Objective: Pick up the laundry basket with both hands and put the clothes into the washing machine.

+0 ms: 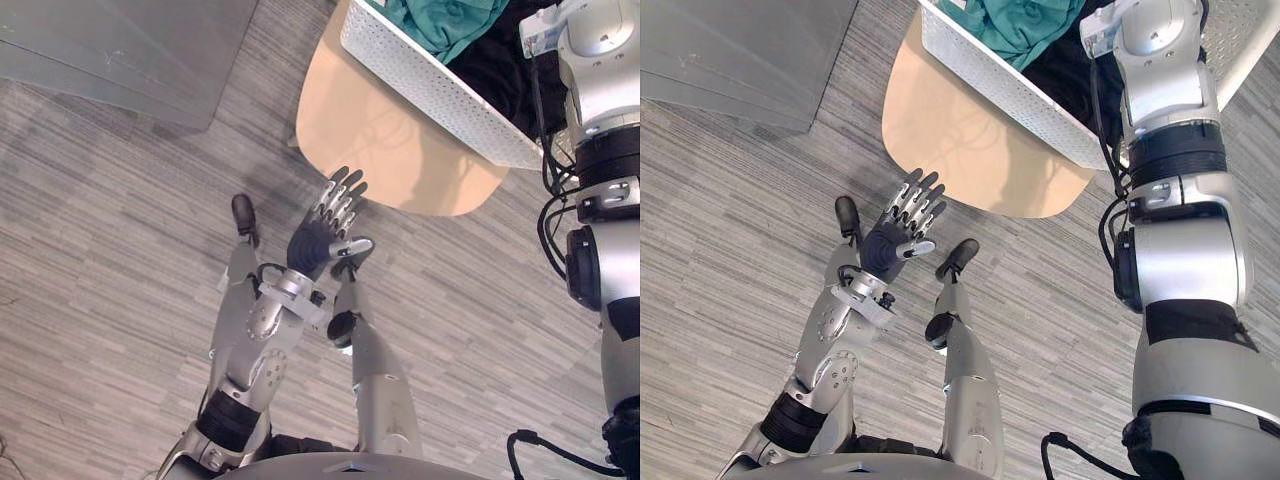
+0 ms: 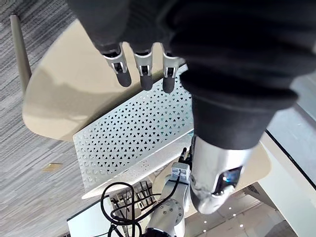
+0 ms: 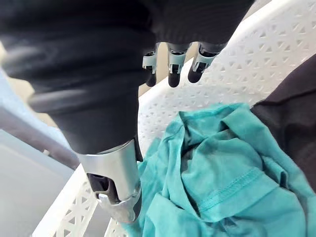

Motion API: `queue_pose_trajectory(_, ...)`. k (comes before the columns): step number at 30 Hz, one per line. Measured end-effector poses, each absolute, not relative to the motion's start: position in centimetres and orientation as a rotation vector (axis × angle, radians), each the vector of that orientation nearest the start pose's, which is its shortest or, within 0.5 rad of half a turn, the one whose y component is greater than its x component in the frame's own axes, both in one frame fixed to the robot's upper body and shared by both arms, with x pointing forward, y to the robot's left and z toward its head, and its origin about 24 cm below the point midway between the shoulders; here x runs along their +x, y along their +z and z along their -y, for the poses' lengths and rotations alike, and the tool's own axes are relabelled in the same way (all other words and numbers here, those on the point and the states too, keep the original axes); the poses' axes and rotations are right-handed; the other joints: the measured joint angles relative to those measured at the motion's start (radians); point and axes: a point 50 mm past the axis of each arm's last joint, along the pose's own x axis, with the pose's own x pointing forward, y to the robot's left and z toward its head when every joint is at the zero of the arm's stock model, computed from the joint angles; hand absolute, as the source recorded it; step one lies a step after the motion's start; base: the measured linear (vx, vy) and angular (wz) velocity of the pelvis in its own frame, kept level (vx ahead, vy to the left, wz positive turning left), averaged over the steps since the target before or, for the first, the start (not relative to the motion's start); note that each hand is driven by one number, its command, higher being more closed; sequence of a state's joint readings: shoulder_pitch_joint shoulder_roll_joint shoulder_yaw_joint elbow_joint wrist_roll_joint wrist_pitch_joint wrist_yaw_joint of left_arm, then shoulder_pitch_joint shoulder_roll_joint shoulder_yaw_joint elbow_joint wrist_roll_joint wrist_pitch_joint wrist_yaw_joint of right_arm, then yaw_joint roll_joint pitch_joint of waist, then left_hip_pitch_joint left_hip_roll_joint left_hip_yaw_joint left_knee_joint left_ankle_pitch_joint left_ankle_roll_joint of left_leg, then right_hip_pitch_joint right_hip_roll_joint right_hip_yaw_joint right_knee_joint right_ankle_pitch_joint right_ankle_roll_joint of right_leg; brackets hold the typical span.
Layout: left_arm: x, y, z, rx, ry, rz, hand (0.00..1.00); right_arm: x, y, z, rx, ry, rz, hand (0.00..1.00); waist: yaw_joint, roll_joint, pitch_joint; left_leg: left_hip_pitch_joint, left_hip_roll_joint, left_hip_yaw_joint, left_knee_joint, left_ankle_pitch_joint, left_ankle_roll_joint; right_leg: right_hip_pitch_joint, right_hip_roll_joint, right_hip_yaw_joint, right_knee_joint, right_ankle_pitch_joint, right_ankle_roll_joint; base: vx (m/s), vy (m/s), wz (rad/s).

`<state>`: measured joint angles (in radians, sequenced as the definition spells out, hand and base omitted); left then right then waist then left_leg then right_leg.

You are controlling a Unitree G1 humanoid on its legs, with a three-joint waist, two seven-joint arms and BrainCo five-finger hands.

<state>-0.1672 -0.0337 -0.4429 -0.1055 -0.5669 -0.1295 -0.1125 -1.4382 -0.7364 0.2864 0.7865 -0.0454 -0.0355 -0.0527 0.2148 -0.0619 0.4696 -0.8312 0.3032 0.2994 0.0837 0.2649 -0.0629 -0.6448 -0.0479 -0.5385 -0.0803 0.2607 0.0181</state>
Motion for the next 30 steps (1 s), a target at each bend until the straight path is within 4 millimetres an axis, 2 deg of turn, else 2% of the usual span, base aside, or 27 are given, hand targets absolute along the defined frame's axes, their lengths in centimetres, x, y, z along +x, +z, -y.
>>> queue_pose_trajectory(4,24.8,12.0,-3.0,-0.59,-0.627,0.279,0.0,38.0,40.0,21.1,-0.804,-0.236,0.623,0.0,-0.003,0.0,0.0,-0.009,-0.006,-0.001,-0.026,0.017,0.002,-0.016,-0.001,-0.007,0.0,0.0,0.0,0.0,0.073,0.04)
queue_pose_trajectory(8,24.6,11.8,-2.8,-0.579,-0.645,0.27,0.0,39.0,38.5,21.7,-0.896,-0.225,0.514,0.0,-0.004,0.0,0.0,-0.009,-0.018,-0.013,-0.072,0.042,0.001,-0.024,-0.003,-0.025,0.0,-0.002,0.003,0.01,0.112,0.1)
queue_pose_trajectory(11,24.2,11.7,-2.2,-0.588,-0.673,0.257,0.0,39.6,37.4,21.8,-1.031,-0.221,0.445,0.0,-0.006,0.0,0.0,-0.013,-0.028,-0.01,-0.088,0.043,0.002,-0.034,-0.012,-0.026,0.0,-0.005,0.006,0.01,0.137,0.03)
queue_pose_trajectory(18,23.9,11.9,-1.9,-0.592,-0.691,0.263,0.0,39.3,38.5,21.4,-1.176,-0.27,0.467,0.0,-0.013,0.0,0.0,-0.064,-0.033,-0.001,-0.085,0.043,0.003,-0.09,-0.018,-0.019,0.0,0.0,0.005,0.01,0.146,-0.04)
queue_pose_trajectory(19,23.9,11.9,-1.9,-0.592,-0.692,0.264,0.0,39.3,38.4,21.4,-1.186,-0.269,0.466,1.0,-0.013,0.0,0.0,-0.064,-0.033,-0.001,-0.083,0.043,0.003,-0.09,-0.018,-0.019,0.0,0.0,0.005,0.0,0.122,-0.04)
queue_pose_trajectory(24,23.6,12.7,-1.6,-0.617,-0.71,0.289,0.0,39.4,38.3,21.1,-1.184,-0.263,0.469,1.0,-0.013,0.0,0.0,-0.074,-0.028,0.002,-0.053,0.029,0.008,-0.09,-0.018,-0.012,0.0,0.002,0.004,-0.01,0.111,-0.02)
queue_pose_trajectory(27,23.6,12.7,-1.6,-0.62,-0.71,0.289,0.0,39.3,38.5,21.2,-1.068,-0.247,0.485,1.0,-0.012,0.0,-0.001,-0.074,-0.026,0.005,-0.043,0.025,0.006,-0.089,-0.018,0.0,0.0,0.004,0.0,-0.02,0.105,-0.04)
queue_pose_trajectory(30,23.7,12.8,-1.5,-0.627,-0.707,0.293,0.0,39.5,37.9,20.9,-0.967,-0.229,0.5,1.0,-0.014,0.001,-0.001,-0.073,-0.019,0.011,-0.014,0.016,0.013,-0.083,-0.018,0.006,0.0,0.009,-0.005,-0.04,0.105,-0.06)
